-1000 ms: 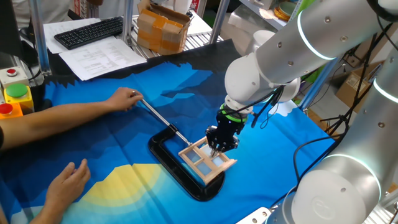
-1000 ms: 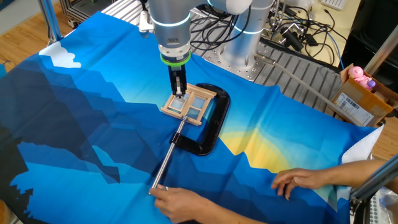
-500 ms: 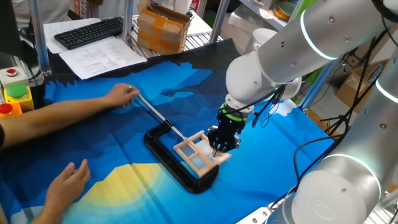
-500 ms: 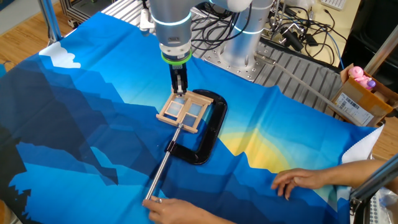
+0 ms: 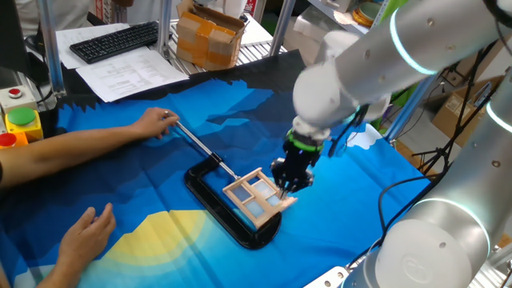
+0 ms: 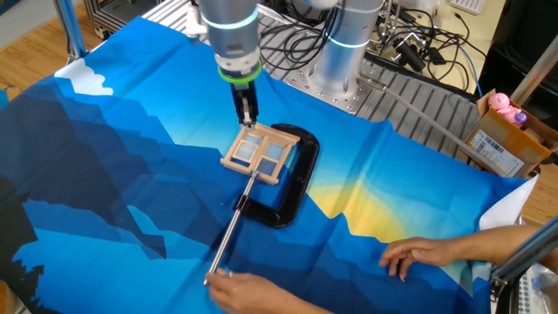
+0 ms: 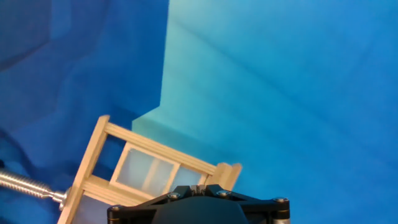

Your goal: Open a sliding window

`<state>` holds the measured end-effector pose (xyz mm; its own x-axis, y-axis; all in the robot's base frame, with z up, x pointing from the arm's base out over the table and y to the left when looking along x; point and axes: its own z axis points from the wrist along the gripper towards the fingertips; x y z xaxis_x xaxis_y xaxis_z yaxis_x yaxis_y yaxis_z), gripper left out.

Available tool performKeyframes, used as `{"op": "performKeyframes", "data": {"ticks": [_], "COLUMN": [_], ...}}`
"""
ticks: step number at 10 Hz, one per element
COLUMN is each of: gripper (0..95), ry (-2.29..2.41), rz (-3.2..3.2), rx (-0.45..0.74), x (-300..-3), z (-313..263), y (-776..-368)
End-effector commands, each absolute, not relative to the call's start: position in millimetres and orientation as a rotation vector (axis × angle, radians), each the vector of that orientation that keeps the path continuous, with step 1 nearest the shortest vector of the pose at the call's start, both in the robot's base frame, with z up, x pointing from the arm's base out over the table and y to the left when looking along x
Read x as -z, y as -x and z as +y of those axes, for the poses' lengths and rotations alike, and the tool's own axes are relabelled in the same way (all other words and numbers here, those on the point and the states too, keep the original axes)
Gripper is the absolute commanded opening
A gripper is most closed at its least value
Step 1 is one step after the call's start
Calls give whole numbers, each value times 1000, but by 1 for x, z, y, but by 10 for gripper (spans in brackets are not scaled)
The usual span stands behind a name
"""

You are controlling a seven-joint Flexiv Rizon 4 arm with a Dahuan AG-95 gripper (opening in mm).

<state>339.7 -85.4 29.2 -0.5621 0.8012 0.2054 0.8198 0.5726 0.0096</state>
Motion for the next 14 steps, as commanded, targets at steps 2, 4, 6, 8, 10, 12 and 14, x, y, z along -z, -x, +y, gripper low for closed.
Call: {"op": "performKeyframes", "data": {"ticks": [2, 4, 6, 8, 10, 12, 14], "gripper": [0, 0, 0, 0, 0, 0, 0], "ry": [1419, 1431, 1436, 1442, 1437, 1435, 1436], "rz": [-2617, -2609, -2608, -2606, -2614, -2618, -2619], "rx": [206, 201, 195, 190, 180, 176, 176], "x": [-26, -27, -26, -24, -21, -19, -19], "z": [-78, -77, -76, -76, -75, -74, -74], "y": [-353, -352, -351, -349, -345, -342, -342]}}
